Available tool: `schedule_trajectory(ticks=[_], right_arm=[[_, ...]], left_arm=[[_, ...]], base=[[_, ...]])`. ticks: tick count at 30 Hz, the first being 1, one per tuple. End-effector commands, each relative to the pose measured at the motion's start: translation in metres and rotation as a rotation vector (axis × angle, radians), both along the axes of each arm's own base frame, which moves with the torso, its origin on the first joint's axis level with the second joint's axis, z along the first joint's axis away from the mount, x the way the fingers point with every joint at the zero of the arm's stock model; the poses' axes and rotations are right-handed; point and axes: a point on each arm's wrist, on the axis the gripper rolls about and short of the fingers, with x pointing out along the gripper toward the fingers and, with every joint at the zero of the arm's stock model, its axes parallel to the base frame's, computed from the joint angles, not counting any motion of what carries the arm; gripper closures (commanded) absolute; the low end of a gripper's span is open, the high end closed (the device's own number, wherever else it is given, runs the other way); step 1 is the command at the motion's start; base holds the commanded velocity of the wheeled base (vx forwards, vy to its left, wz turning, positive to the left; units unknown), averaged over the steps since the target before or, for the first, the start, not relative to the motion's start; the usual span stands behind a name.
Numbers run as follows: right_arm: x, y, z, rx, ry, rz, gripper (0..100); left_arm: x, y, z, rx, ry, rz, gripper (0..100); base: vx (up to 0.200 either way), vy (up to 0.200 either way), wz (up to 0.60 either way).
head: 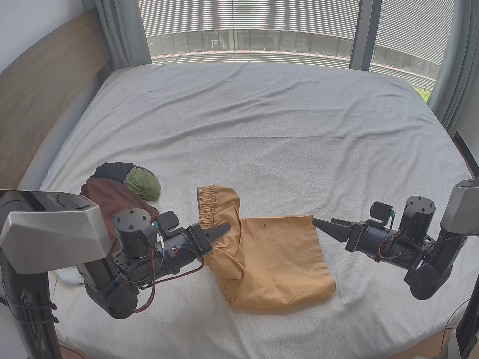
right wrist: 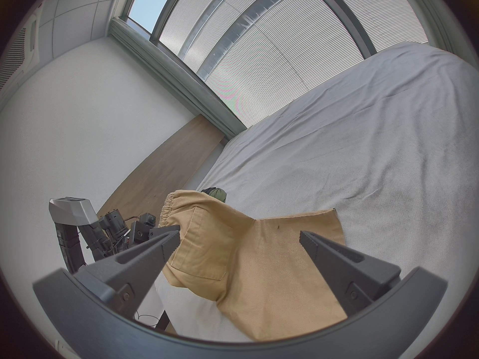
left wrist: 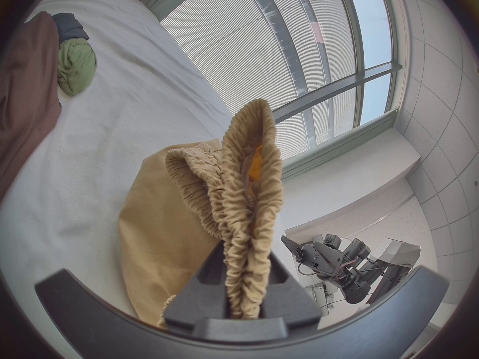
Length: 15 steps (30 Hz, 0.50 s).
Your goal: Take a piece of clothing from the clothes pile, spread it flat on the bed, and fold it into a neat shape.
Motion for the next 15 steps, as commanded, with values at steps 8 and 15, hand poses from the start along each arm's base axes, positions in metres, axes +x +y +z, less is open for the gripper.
schedule_trajectory(ticks=[8,15], right_arm=[[0.001,-0.002,0.006,0.008,-0.019,-0.008,0],[0.004,-0.007,0.006,0.011,-0.022,-0.024,0]], left_arm=[[0.001,-0.03,-0.003,-0.022,-0.017,-0.064,100],[0.013,-0.039,-0.004,-0.039,-0.045,-0.067,100]], base=[[0.0,0.0,0.0],[0.0,0.0,0.0]])
